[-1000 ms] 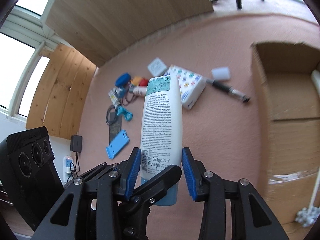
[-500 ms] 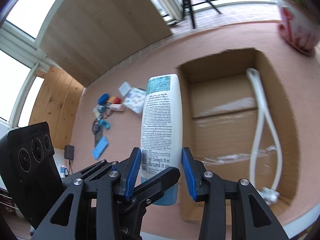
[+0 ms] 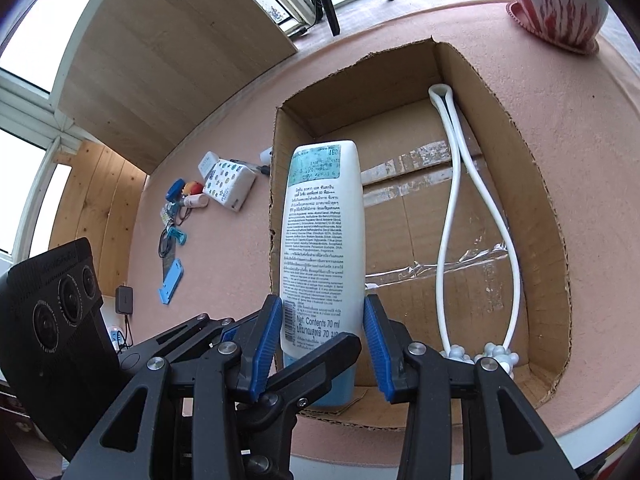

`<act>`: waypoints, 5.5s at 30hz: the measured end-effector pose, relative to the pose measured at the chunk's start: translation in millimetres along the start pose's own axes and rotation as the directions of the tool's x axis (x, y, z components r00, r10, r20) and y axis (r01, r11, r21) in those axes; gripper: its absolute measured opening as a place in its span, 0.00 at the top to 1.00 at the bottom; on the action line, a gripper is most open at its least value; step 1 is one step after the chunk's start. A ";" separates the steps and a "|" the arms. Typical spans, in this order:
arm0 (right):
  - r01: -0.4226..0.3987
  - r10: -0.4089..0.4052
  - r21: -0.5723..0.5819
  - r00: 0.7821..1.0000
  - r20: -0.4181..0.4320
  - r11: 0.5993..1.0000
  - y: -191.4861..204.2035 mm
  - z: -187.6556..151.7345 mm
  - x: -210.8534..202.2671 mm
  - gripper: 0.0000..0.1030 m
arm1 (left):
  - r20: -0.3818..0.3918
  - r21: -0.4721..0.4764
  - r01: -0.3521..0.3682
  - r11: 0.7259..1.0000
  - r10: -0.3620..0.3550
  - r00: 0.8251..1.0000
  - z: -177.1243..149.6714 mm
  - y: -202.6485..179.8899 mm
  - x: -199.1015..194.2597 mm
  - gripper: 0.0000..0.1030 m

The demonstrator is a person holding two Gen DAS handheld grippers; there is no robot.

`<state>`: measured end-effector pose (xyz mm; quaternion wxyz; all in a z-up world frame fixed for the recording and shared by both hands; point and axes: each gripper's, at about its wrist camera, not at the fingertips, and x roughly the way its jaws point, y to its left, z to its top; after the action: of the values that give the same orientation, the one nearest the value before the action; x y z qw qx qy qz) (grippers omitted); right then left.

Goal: Organize objects
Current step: 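Lift the lotion tube with the right tool and carry it into the box, then open the right tool to release the lotion tube in the box, then move the right tool back toward the remaining items on the table, then grasp the blue clip with the right tool while the left tool grasps the dark blue cable, then carry the blue clip and the dark blue cable over the cardboard box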

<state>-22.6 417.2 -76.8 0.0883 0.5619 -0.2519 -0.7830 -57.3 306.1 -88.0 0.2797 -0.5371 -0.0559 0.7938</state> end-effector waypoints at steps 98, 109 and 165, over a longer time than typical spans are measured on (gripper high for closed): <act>0.019 -0.109 -0.510 0.983 -0.148 0.860 278.3 44.8 235.5 0.83 | 0.087 -0.500 -0.289 0.816 0.379 0.921 -50.4 396.4 -142.2 0.97; -0.012 -0.047 -0.440 0.991 -0.125 0.898 250.6 33.2 194.2 0.83 | 0.159 -0.525 -0.229 0.820 0.359 0.920 -57.9 369.6 -169.9 0.97; 0.116 -0.100 -0.068 0.974 0.201 0.991 21.8 -1.4 -20.8 0.83 | -0.045 -0.128 -0.316 0.940 0.313 0.949 25.0 161.8 -3.7 0.55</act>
<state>-17.1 406.8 -49.0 0.0423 0.4903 -0.1975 -0.8478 -140.5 174.1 -137.5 0.1134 -0.5661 -0.0189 0.8163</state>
